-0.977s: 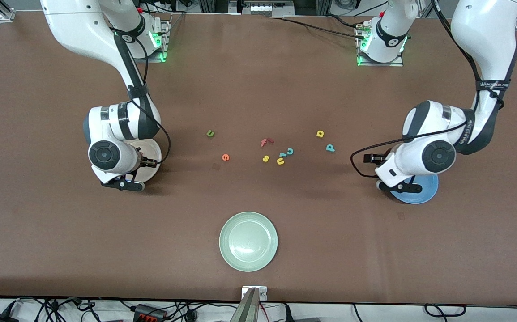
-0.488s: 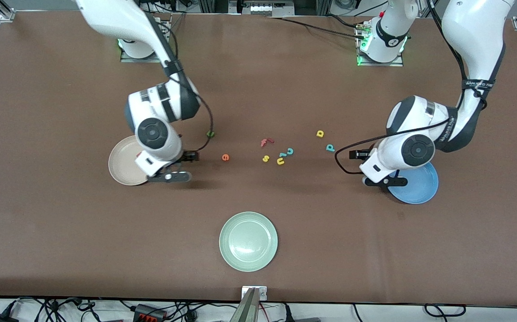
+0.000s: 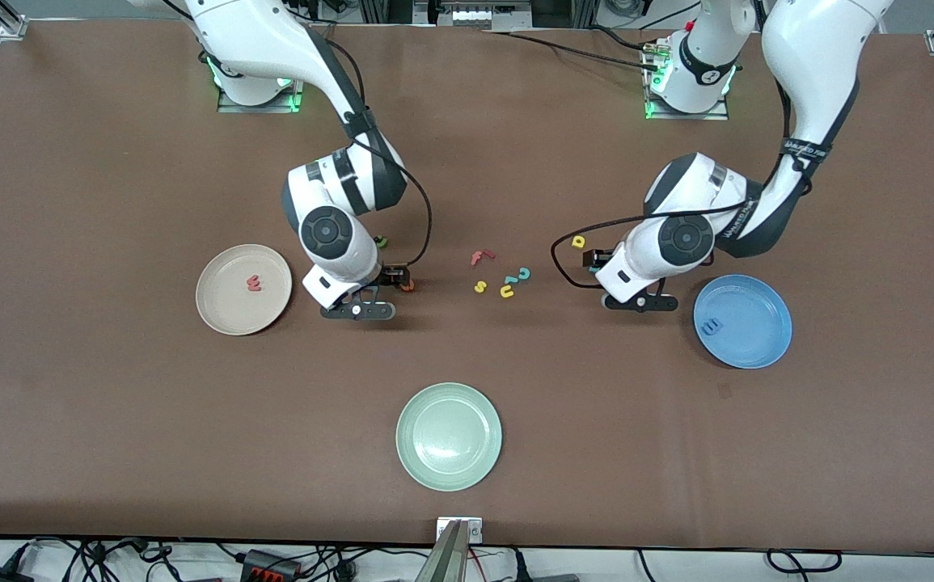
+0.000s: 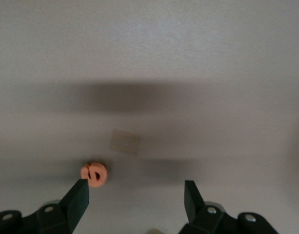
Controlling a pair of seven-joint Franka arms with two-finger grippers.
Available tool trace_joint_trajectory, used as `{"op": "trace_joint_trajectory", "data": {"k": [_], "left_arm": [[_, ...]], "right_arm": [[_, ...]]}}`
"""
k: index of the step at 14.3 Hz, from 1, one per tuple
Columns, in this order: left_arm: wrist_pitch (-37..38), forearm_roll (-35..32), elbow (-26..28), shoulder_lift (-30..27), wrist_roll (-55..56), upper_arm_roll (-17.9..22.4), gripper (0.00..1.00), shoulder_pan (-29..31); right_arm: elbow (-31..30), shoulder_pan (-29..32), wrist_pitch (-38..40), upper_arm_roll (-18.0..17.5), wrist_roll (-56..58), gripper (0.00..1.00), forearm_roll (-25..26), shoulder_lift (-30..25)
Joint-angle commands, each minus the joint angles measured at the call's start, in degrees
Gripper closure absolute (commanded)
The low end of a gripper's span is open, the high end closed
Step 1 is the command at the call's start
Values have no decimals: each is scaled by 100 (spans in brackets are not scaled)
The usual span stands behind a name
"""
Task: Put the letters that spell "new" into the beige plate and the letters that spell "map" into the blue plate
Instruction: 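Reach the right gripper to the orange letter while the left gripper reaches teal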
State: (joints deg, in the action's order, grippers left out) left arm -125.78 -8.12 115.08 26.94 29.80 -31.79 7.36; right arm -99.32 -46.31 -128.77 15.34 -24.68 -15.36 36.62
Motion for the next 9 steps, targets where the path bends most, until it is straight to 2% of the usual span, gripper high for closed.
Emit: {"op": "trace_joint_trajectory", "data": {"k": [1, 2, 3, 4, 6, 7, 9], "left_arm": [[-544, -137, 488, -128, 490, -46, 9, 90], [-718, -155, 593, -101, 535, -46, 18, 55], [-1051, -172, 760, -40, 544, -38, 24, 55], [-1367, -190, 883, 48, 536, -3, 25, 90], [-1450, -216, 955, 75, 579, -2, 36, 46], [-1476, -217, 955, 101, 588, -2, 39, 20], [-1686, -304, 946, 294, 597, 15, 39, 2]], "right_arm": [[150, -203, -219, 30, -449, 20, -99, 223], [219, -229, -219, 30, -468, 24, -99, 267], [237, -264, -219, 30, -477, 28, -108, 293], [246, -291, -228, 30, -486, 30, -108, 328], [255, -352, -237, 30, -555, 32, -108, 390], [264, -379, -245, 30, -660, 32, -99, 408], [273, -405, -272, 30, -697, 34, -99, 460]]}}
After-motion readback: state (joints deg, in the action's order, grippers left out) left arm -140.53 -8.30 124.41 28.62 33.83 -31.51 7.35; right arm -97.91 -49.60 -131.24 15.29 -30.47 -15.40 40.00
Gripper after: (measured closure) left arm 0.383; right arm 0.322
